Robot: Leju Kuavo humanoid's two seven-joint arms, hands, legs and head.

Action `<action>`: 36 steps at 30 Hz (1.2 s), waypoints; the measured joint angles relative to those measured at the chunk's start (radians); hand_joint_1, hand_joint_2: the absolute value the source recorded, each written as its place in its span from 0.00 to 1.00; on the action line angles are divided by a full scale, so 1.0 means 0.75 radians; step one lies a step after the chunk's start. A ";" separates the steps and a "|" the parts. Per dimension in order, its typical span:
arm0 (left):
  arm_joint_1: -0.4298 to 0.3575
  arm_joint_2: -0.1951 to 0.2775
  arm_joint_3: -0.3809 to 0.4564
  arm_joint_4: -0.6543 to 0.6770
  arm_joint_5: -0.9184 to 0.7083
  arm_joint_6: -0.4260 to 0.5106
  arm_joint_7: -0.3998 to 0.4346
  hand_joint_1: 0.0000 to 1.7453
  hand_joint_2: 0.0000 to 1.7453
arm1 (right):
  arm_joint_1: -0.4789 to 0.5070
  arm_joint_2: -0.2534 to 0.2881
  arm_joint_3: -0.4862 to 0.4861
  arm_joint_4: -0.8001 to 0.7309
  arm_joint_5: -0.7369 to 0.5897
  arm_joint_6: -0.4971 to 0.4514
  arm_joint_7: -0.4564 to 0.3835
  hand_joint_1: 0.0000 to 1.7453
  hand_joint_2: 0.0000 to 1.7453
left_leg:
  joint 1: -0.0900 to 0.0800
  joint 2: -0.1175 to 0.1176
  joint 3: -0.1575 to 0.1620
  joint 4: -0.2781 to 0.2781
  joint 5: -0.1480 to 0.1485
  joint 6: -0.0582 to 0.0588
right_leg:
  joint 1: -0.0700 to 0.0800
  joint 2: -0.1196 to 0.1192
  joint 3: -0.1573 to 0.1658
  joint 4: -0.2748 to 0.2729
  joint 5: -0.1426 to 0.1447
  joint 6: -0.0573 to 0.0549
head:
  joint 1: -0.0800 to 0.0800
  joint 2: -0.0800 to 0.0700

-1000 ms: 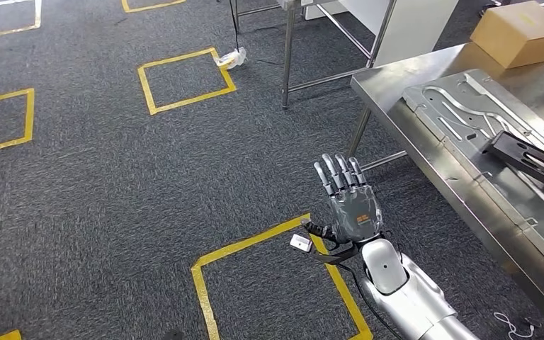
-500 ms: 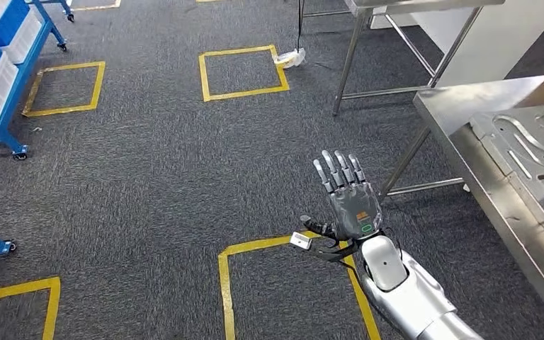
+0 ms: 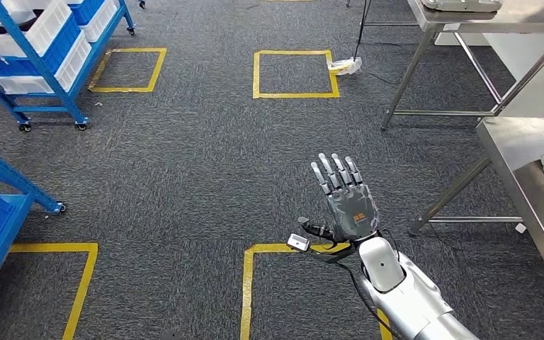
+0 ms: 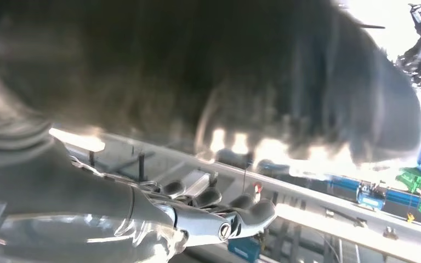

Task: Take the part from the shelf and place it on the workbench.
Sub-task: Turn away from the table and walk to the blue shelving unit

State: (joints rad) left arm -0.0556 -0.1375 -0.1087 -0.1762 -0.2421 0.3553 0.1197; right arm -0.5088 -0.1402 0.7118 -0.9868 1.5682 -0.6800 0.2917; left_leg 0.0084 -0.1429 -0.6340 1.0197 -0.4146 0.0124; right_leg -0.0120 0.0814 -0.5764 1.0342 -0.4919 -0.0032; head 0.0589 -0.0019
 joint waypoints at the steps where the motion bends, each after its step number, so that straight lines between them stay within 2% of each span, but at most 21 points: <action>1: 0.004 0.000 0.000 0.000 0.000 0.001 0.001 0.00 0.00 | -0.001 0.000 0.000 0.000 0.000 0.000 0.002 0.00 0.00 | 0.001 -0.003 -0.004 -0.001 0.001 -0.007 | -0.002 -0.019 0.005 -0.007 0.005 -0.007 | 0.000 0.000; 3: 0.008 0.000 0.001 0.000 0.000 0.003 0.002 0.00 0.00 | -0.002 0.000 0.000 -0.001 0.000 0.000 0.003 0.00 0.00 | -0.005 0.055 -0.029 0.046 -0.033 -0.017 | -0.006 -0.057 0.018 -0.027 0.015 -0.024 | -0.004 0.000; 5: 0.004 0.000 0.001 0.000 0.000 0.004 0.003 0.00 0.00 | 0.001 -0.001 -0.001 -0.001 0.000 0.000 0.003 0.00 0.00 | -0.006 0.143 -0.098 0.194 -0.117 -0.024 | -0.002 -0.097 0.022 -0.035 0.017 -0.036 | -0.007 0.000; 7: 0.002 0.000 0.001 0.000 0.000 0.005 0.003 0.00 0.00 | 0.006 -0.001 -0.001 0.000 0.000 0.000 0.001 0.00 0.00 | -0.001 0.174 -0.168 0.345 -0.175 -0.033 | 0.003 -0.142 0.022 -0.034 0.014 -0.039 | -0.008 0.000; 8: 0.003 0.000 0.001 0.000 0.000 0.005 0.003 0.00 0.00 | 0.007 -0.001 -0.001 0.001 0.000 0.000 0.001 0.00 0.00 | 0.002 0.180 -0.174 0.364 -0.171 -0.036 | 0.004 -0.162 0.022 -0.033 0.012 -0.039 | -0.008 0.000; 9: 0.005 0.000 0.001 0.000 0.000 0.005 0.004 0.00 0.00 | 0.008 -0.001 -0.001 0.001 0.000 0.000 0.000 0.00 0.00 | 0.003 0.186 -0.149 0.324 -0.142 -0.038 | 0.004 -0.181 0.023 -0.031 0.009 -0.037 | -0.008 0.000; 11: 0.005 0.000 0.001 0.000 0.000 0.005 0.004 0.00 0.00 | 0.007 -0.001 -0.001 0.001 0.000 0.000 0.000 0.00 0.00 | 0.000 0.224 -0.046 0.142 -0.066 -0.033 | 0.006 -0.215 0.026 -0.024 -0.001 -0.030 | -0.008 0.000; 13: 0.003 0.000 0.001 0.000 0.000 0.005 0.004 0.00 0.00 | 0.006 -0.001 -0.001 0.000 0.000 0.000 -0.001 0.00 0.00 | -0.009 0.257 0.025 0.012 -0.030 -0.021 | 0.011 -0.242 0.029 -0.018 -0.010 -0.018 | -0.007 0.000; 16: 0.006 0.001 0.003 0.000 0.002 0.007 0.004 0.00 0.00 | 0.005 0.005 0.000 0.000 0.000 0.000 -0.004 0.00 0.00 | -0.015 0.231 0.033 -0.011 -0.025 -0.002 | 0.013 -0.270 0.035 -0.020 -0.016 0.002 | -0.007 0.000; 18: 0.007 0.003 0.007 0.000 0.003 0.009 0.006 0.00 0.00 | 0.000 0.010 -0.001 0.001 0.000 0.000 -0.007 0.00 0.00 | -0.009 0.206 0.041 -0.028 -0.017 0.014 | 0.006 -0.228 0.026 0.011 -0.044 0.015 | -0.006 0.000; 20: 0.003 0.003 0.010 0.000 0.004 0.010 0.006 0.00 0.00 | -0.001 0.012 0.000 0.004 0.000 0.000 -0.008 0.00 0.00 | -0.005 0.180 0.045 -0.036 -0.011 0.025 | -0.001 -0.150 -0.035 0.145 -0.118 0.024 | -0.005 0.000; 22: 0.000 0.003 0.012 0.000 0.004 0.010 0.007 0.00 0.00 | 0.003 0.012 0.002 0.011 0.000 0.000 -0.008 0.00 0.00 | -0.006 0.146 0.044 -0.034 -0.010 0.029 | -0.002 -0.117 -0.121 0.314 -0.180 0.028 | -0.005 0.000; 23: 0.001 0.003 0.014 0.000 0.004 0.011 0.008 0.00 0.00 | 0.005 0.013 0.003 0.015 0.000 0.000 -0.008 0.00 0.00 | -0.007 0.127 0.044 -0.033 -0.010 0.030 | -0.002 -0.113 -0.143 0.349 -0.178 0.029 | -0.005 0.000; 24: 0.002 0.003 0.016 0.000 0.004 0.011 0.009 0.00 0.00 | 0.005 0.013 0.004 0.019 0.000 0.000 -0.008 0.00 0.00 | -0.007 0.108 0.044 -0.030 -0.010 0.029 | -0.003 -0.110 -0.142 0.335 -0.150 0.028 | -0.005 0.000; 25: 0.004 0.003 0.018 0.000 0.004 0.012 0.010 0.00 0.00 | 0.004 0.013 0.006 0.021 0.000 0.000 -0.007 0.00 0.00 | -0.006 0.087 0.044 -0.026 -0.011 0.028 | -0.005 -0.103 -0.117 0.270 -0.101 0.026 | -0.005 0.000; 27: 0.004 0.003 0.021 0.000 0.003 0.014 0.012 0.00 0.00 | 0.001 0.013 0.008 0.024 0.000 0.000 -0.002 0.00 0.00 | -0.005 0.050 0.039 -0.013 -0.014 0.020 | -0.011 -0.046 -0.044 0.096 -0.015 0.021 | -0.005 0.000; 29: 0.004 0.002 0.022 0.000 0.002 0.016 0.012 0.00 0.00 | 0.000 0.014 0.010 0.028 0.000 0.000 0.002 0.00 0.00 | -0.003 0.018 0.027 -0.006 -0.013 0.005 | -0.011 -0.003 -0.006 0.011 0.008 0.016 | -0.005 0.000; 31: 0.008 0.002 0.022 0.000 0.001 0.017 0.012 0.00 0.00 | -0.001 0.020 0.012 0.030 0.000 0.000 0.003 0.00 0.00 | 0.000 -0.009 0.017 -0.010 -0.006 -0.013 | -0.009 -0.024 -0.001 0.005 0.009 0.006 | -0.006 0.000; 32: 0.012 0.003 0.022 0.000 0.000 0.019 0.012 0.00 0.00 | -0.003 0.023 0.013 0.030 0.000 0.000 0.003 0.00 0.00 | -0.001 0.003 0.013 -0.005 -0.009 -0.020 | -0.009 -0.041 0.001 -0.001 0.013 -0.002 | -0.006 0.000; 34: 0.014 0.003 0.023 0.000 -0.001 0.021 0.012 0.00 0.00 | -0.006 0.026 0.013 0.031 0.000 0.000 0.002 0.00 0.00 | -0.006 0.083 -0.019 0.059 -0.052 -0.032 | -0.011 -0.077 0.008 -0.016 0.021 -0.025 | -0.010 0.000; 36: 0.010 0.003 0.023 0.000 -0.001 0.022 0.012 0.00 0.00 | -0.005 0.025 0.013 0.032 0.000 0.000 0.002 0.00 0.00 | -0.004 0.161 -0.095 0.226 -0.141 -0.043 | -0.004 -0.118 0.009 -0.019 0.022 -0.037 | -0.014 0.000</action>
State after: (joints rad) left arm -0.0481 -0.1354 -0.0917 -0.1762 -0.2431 0.3718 0.1284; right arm -0.5125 -0.1213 0.7218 -0.9626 1.5682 -0.6801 0.2934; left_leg 0.0052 -0.0223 -0.7055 1.1892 -0.5202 -0.0195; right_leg -0.0152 -0.0071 -0.5698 1.0197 -0.4758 -0.0312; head 0.0485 -0.0019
